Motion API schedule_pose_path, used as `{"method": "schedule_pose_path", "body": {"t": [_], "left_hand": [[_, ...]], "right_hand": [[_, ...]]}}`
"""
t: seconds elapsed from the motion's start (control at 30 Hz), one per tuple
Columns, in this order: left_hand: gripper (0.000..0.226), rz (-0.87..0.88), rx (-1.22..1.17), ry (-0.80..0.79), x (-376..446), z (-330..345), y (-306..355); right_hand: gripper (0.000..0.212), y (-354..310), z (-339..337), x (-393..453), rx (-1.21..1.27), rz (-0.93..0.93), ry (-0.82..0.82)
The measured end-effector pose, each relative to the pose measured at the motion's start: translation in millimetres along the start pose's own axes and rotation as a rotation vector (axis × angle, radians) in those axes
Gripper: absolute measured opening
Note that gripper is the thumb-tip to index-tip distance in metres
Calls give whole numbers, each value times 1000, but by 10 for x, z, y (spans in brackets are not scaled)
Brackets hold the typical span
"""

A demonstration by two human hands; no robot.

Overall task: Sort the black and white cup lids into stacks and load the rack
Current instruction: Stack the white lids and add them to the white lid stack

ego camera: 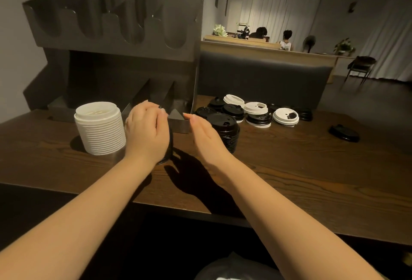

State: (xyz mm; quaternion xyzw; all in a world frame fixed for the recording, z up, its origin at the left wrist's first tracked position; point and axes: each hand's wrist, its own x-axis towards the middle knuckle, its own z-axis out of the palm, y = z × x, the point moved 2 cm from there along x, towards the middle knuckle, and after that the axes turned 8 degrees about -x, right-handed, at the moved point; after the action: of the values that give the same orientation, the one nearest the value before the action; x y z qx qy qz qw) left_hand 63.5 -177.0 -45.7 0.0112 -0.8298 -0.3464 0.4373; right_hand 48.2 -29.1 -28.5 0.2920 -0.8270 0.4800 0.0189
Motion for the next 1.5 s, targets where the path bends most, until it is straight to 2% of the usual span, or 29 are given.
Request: {"method": "schedule_pose_path", "body": {"t": [0.17,0.27,0.33,0.4,0.53,0.63,0.8,0.97,1.1,1.3,1.37,1.5], "left_hand": [[42,152,-399,29,-115,416,688],[40,148,-576,-41,-210,794,1053],[37,137,-602,-109,-271,1036,1222],[34,98,-587,-195,-316,1281,1336],[32,-139,-549,-428,-369,1804,1468],[27,-294,-515,-535,-377,2164,1490],[35,-386,-469,-598,-327,2682,1514],[34,-366,-401,-640,-255,2992,1417],[35,-294,-376,-652,-156,3016,1282],[31,-308,-401,-645,-105,3000,1280],[28,-310,-401,-642,-97,3007,1266],[34,-300,-392,-623,-82,3008,1244]], "right_hand": [[51,287,-447,-12,46,28,180],[50,549,-787,-146,86,42,309],[43,752,-996,-271,85,52,377],[45,974,-1188,-389,49,110,422],[52,1356,-1553,-514,-91,225,461],[53,1588,-1810,-548,-196,328,455],[54,1989,-2185,-506,-344,510,454],[49,2365,-2552,-405,-766,556,378],[53,2640,-2847,-314,-781,703,366],[64,2973,-3189,-149,-805,878,324],[65,3017,-3197,-111,-814,890,285],[57,2902,-3087,-141,-913,746,255]]}}
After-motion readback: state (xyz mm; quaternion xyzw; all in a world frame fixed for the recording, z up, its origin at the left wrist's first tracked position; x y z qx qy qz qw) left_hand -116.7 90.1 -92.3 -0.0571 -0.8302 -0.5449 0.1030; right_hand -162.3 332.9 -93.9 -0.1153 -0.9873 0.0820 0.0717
